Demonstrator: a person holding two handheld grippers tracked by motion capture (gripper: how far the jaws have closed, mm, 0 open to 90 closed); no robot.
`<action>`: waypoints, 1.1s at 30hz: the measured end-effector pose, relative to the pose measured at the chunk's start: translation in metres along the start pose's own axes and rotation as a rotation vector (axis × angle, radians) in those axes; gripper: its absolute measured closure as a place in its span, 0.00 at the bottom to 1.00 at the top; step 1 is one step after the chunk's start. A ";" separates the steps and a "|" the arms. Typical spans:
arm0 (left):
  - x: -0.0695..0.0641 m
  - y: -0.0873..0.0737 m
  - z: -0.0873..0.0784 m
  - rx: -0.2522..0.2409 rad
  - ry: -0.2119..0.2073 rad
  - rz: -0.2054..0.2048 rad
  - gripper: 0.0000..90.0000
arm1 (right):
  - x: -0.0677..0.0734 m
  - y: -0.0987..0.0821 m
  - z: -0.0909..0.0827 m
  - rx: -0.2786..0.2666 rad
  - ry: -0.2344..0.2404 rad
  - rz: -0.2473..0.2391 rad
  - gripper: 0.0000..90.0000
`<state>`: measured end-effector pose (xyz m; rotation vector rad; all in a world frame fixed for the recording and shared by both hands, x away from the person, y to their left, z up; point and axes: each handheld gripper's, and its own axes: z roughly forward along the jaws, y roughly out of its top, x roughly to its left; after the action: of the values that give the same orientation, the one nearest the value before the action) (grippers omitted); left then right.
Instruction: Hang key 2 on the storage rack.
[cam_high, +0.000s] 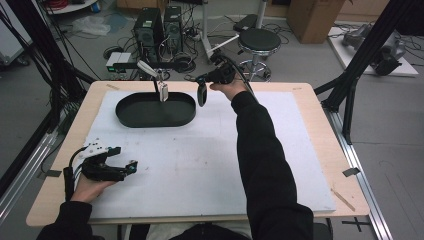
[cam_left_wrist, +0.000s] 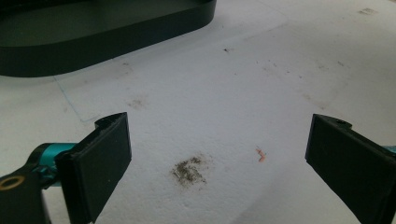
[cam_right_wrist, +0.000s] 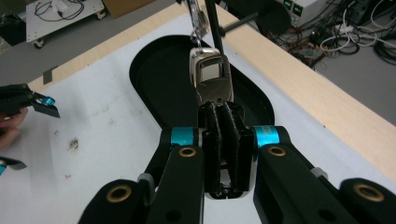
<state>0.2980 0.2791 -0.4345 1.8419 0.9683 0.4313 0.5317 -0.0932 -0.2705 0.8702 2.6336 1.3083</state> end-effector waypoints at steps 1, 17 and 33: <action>0.000 0.000 0.000 -0.003 0.000 -0.001 0.08 | 0.001 0.002 0.001 -0.003 -0.001 -0.003 0.96; -0.002 0.000 -0.001 0.001 -0.017 0.014 0.08 | 0.005 0.022 0.020 0.011 -0.045 -0.017 0.96; -0.002 0.000 0.000 -0.002 -0.027 0.015 0.09 | 0.004 0.021 0.033 0.046 -0.101 -0.050 0.96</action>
<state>0.2964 0.2779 -0.4340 1.8495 0.9358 0.4158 0.5476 -0.0576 -0.2748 0.8469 2.5995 1.1646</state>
